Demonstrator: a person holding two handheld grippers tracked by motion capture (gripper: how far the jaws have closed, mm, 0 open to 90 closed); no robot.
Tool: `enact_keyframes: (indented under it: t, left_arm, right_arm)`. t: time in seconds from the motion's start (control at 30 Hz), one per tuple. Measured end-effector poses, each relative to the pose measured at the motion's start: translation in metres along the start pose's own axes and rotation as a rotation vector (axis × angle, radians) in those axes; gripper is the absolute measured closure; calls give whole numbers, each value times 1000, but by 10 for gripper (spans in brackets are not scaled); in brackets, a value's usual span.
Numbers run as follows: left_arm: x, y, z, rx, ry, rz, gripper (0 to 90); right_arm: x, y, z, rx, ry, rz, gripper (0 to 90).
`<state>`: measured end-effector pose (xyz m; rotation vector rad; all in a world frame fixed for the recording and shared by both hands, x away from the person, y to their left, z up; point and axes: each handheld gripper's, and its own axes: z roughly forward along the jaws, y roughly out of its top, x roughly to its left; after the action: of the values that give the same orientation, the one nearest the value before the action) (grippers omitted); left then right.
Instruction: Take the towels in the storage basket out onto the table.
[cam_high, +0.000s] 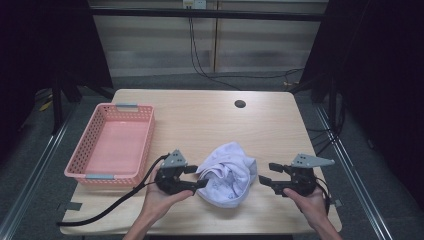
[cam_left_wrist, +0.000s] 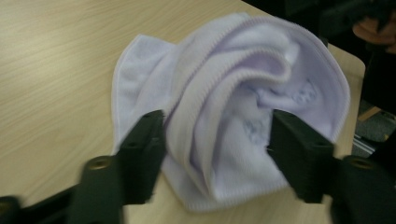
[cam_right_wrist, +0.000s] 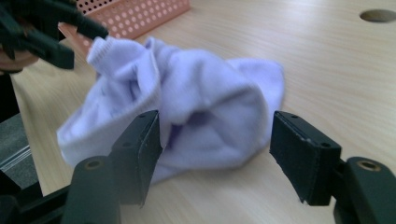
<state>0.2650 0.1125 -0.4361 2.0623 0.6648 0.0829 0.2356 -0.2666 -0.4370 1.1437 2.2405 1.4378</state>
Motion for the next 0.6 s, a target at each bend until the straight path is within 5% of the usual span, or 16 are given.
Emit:
enact_keyframes:
  t: [0.1, 0.17, 0.33, 0.4, 0.5, 0.57, 0.6]
  left_arm:
    - [-4, -12, -10, -5, 15, -15, 564]
    - [-9, -17, -8, -9, -17, -29, 612]
    - [-2, -2, 11, -24, -14, -15, 449]
    - [2, 8, 22, -24, -24, -14, 350]
    - [-2, 20, 41, -19, -21, 29, 348]
    - [-7, 23, 52, -18, -30, 32, 405]
    - [-8, 24, 56, -34, -24, 37, 599]
  right_arm:
    - [3, 13, 13, -4, 13, -19, 373]
    - [7, 27, 27, -9, 42, -24, 406]
    - [14, 39, 48, -12, 91, -25, 428]
    - [19, 39, 65, 43, 94, -53, 439]
    - [20, 37, 76, 74, 90, -46, 511]
    - [21, 36, 78, 85, 80, -55, 531]
    - [21, 35, 78, 89, 75, -53, 633]
